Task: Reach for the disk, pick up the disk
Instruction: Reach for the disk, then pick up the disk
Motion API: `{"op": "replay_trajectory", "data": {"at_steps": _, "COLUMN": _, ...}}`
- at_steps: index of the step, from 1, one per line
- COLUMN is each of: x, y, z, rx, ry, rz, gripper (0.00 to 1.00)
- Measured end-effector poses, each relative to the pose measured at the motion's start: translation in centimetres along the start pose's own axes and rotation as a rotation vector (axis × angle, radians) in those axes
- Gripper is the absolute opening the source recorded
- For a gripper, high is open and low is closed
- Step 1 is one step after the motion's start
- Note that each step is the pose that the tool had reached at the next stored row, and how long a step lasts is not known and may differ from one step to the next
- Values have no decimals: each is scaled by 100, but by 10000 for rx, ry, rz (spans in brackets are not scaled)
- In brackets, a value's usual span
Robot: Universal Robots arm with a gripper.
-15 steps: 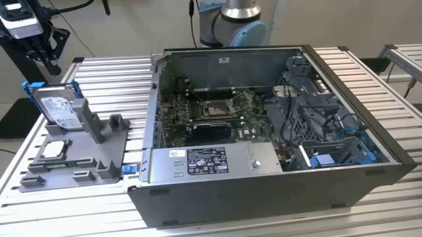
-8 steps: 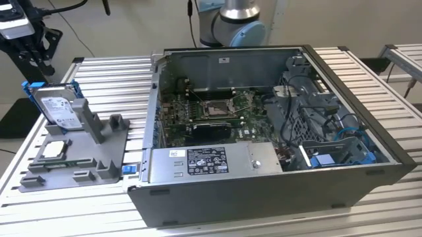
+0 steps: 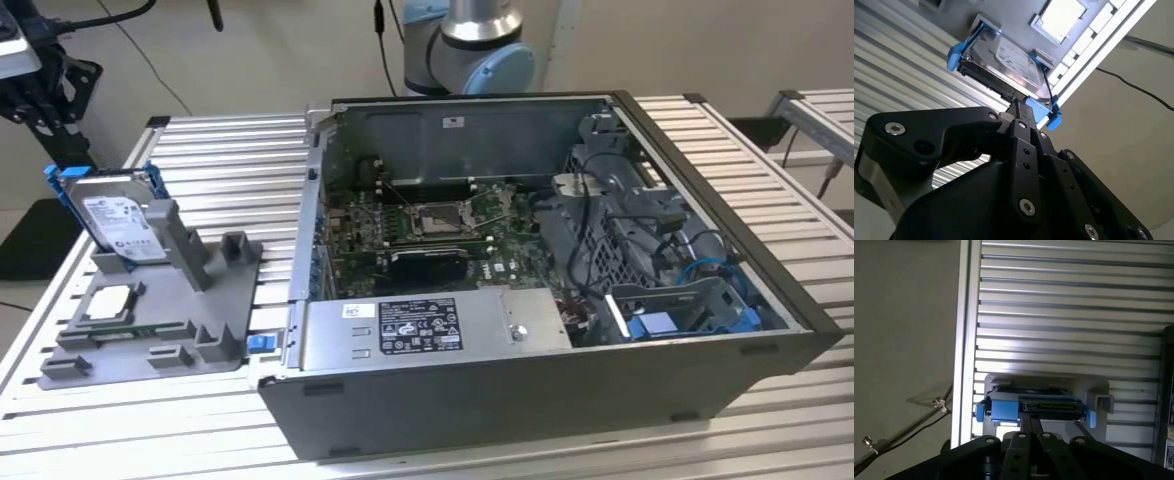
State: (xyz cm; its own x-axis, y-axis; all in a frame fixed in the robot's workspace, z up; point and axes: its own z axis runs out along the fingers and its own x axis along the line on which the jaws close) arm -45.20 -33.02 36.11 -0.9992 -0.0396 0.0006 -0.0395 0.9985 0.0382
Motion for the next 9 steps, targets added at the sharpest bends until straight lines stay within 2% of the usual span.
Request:
{"op": "replay_trajectory", "data": {"at_steps": 5, "x": 125, "y": 29, "z": 14, "rx": 0, "ry": 1, "rz": -58, "gripper": 0}}
{"op": "replay_trajectory", "data": {"at_steps": 9, "x": 183, "y": 53, "z": 23, "rx": 0, "ry": 2, "rz": -78, "gripper": 0}}
